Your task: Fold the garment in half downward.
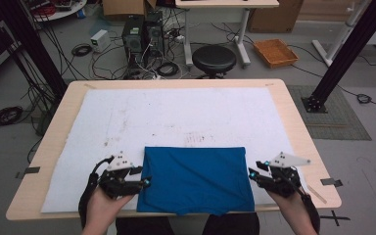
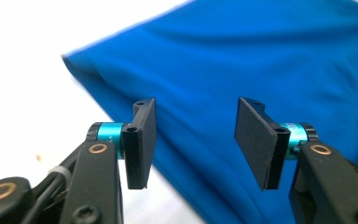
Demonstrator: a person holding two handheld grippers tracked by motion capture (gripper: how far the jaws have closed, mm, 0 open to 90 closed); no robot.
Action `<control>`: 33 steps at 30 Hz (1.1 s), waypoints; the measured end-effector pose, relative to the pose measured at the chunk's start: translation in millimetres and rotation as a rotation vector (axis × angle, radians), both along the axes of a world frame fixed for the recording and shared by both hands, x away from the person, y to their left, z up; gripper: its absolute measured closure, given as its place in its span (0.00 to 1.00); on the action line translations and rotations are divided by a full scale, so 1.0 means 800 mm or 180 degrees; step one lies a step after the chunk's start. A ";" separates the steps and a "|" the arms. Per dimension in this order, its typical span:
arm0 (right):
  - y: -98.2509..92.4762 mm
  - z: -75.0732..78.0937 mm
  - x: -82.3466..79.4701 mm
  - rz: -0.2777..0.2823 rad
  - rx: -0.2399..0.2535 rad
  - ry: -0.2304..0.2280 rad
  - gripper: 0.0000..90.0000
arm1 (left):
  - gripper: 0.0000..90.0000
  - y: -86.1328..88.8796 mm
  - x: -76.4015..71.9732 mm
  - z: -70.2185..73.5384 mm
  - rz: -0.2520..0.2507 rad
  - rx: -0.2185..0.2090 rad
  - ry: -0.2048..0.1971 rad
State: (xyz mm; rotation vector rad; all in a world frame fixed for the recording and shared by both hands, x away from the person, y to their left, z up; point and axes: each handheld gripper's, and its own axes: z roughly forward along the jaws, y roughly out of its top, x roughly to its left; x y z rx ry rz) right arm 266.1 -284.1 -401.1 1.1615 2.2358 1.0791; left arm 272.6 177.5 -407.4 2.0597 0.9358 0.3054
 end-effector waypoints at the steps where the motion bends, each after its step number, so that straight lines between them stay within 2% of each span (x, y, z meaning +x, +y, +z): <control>1: 0.000 0.000 0.008 -0.0027 0.0037 0.0015 0.62 | 0.54 -0.001 0.010 0.001 0.0010 -0.0014 -0.0029; 3: 0.001 0.000 0.030 -0.0106 0.0097 0.0022 0.58 | 0.54 -0.003 0.031 0.000 0.0042 -0.0063 -0.0020; 5: 0.004 0.000 0.049 -0.0134 0.0092 0.0032 0.58 | 0.54 -0.003 0.051 -0.002 0.0122 -0.0150 0.0009; 8: 0.008 -0.002 0.073 -0.0191 0.0090 0.0028 0.58 | 0.52 -0.004 0.075 -0.006 0.0281 -0.0125 -0.0016; 9: 0.009 -0.003 0.079 -0.0218 0.0093 0.0038 0.58 | 0.52 -0.003 0.082 -0.008 0.0333 -0.0157 -0.0014; 11: 0.011 -0.008 0.091 -0.0274 0.0096 0.0064 0.58 | 0.52 -0.001 0.095 -0.013 0.0436 -0.0120 0.0016; 13: 0.011 -0.014 0.101 -0.0323 0.0114 0.0110 0.58 | 0.52 0.002 0.105 -0.018 0.0547 -0.0112 0.0012; 15: 0.011 -0.021 0.110 -0.0369 0.0151 0.0164 0.58 | 0.52 0.004 0.112 -0.023 0.0594 -0.0115 0.0042; 19: 0.014 -0.033 0.119 -0.0415 0.0160 0.0327 0.59 | 0.54 0.001 0.118 -0.032 0.0600 -0.0048 0.0123; 21: 0.015 -0.038 0.121 -0.0415 0.0140 0.0382 0.62 | 0.60 0.000 0.118 -0.036 0.0555 -0.0021 0.0143; 25: 0.017 -0.047 0.124 -0.0323 0.0063 0.0472 0.77 | 0.69 -0.005 0.117 -0.042 0.0506 0.0026 0.0237; 28: 0.021 -0.051 0.123 -0.0215 -0.0023 0.0481 0.89 | 0.75 -0.008 0.112 -0.045 0.0475 0.0100 0.0209; 29: 0.021 -0.051 0.123 -0.0184 -0.0044 0.0455 0.92 | 0.80 -0.007 0.111 -0.046 0.0445 0.0105 0.0192; 33: 0.020 -0.049 0.121 -0.0172 -0.0051 0.0399 0.97 | 0.93 -0.005 0.110 -0.046 0.0418 0.0023 0.0217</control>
